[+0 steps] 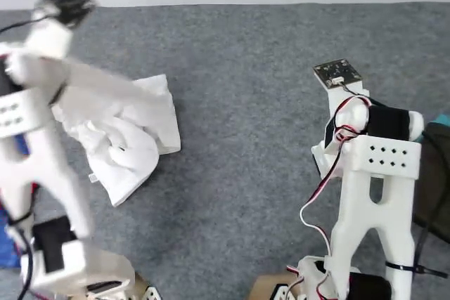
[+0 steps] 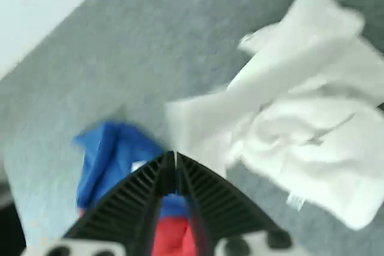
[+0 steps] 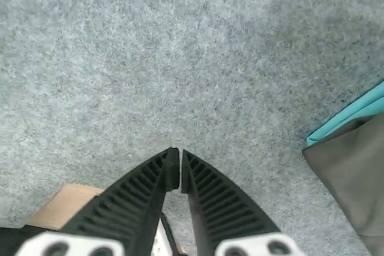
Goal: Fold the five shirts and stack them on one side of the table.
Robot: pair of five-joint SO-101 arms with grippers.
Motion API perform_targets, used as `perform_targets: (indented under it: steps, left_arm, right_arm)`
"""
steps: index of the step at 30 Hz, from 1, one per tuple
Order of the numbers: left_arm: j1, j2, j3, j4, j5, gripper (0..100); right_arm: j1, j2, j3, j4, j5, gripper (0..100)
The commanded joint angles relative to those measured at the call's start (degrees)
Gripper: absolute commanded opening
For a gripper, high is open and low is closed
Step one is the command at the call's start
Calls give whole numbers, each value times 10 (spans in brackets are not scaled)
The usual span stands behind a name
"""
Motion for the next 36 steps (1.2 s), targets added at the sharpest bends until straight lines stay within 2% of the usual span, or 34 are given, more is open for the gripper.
perform_targets:
  steps: [1, 7, 13, 18, 22, 24, 28, 32, 36]
  left_arm:
    - [-74, -78, 62, 13, -19, 4]
    - [-196, -149, 160, 13, -63, 4]
    - [-280, -165, 205, 11, -94, 6]
    - [-258, -164, 262, -14, -95, 32]
    - [-227, -164, 327, -59, -93, 175]
    - [-208, -164, 366, -97, -92, 220]
    - [-165, -160, 436, -220, -88, 224]
    - [-135, -105, 426, -285, -25, 224]
    - [-123, -25, 341, -254, 58, 224]
  right_arm:
    - [-9, -6, -8, 22, 17, 11]
    - [-10, 0, -50, 22, 17, 11]
    - [-67, 0, -62, 22, 17, 11]
    - [-100, 0, -62, 22, 14, 11]
    - [-96, 0, -62, 22, 14, 11]
    - [-96, 0, -61, 23, 14, 11]
    - [-96, 0, -34, 23, 14, 11]
    - [-96, 0, 12, 22, 14, 11]
    - [-96, 0, 38, 22, 14, 11]
